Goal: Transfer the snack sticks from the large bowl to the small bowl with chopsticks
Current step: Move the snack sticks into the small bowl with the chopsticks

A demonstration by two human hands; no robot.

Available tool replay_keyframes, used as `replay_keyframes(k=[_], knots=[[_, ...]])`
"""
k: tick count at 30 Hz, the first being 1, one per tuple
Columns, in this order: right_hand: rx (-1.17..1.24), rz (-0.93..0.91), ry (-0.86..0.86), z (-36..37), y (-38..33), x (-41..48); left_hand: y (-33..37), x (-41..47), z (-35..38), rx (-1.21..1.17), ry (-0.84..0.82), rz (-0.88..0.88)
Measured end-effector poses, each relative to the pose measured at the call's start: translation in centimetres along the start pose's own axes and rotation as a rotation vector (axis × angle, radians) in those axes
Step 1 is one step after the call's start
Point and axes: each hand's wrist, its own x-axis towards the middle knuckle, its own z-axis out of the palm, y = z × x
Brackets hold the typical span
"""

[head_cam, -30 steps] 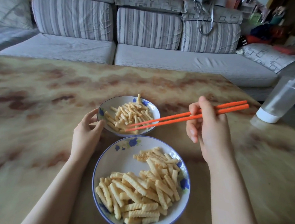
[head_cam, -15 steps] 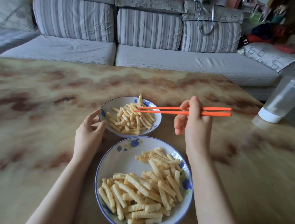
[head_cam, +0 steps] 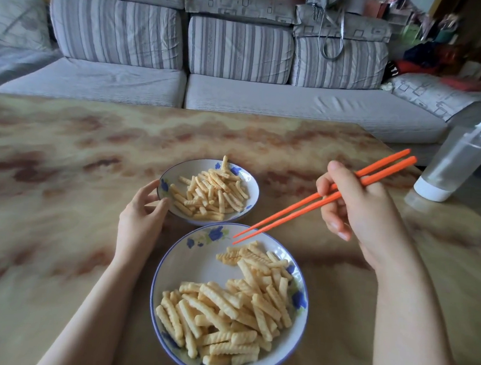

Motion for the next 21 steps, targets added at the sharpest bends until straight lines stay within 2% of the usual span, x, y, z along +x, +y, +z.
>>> replay_keyframes(k=[12,15,21], knots=[[-0.017,0.048,-0.016,0.7,0.4,0.0,-0.1,0.1,0.0,-0.012,-0.004,0.005],[0.032,0.030,0.035,1.2,0.2,0.1,-0.1,0.1,0.0,-0.009,0.000,0.000],[0.307,-0.017,0.245,2.9,0.4,0.6,-0.3,0.1,0.1,-0.021,0.001,-0.002]])
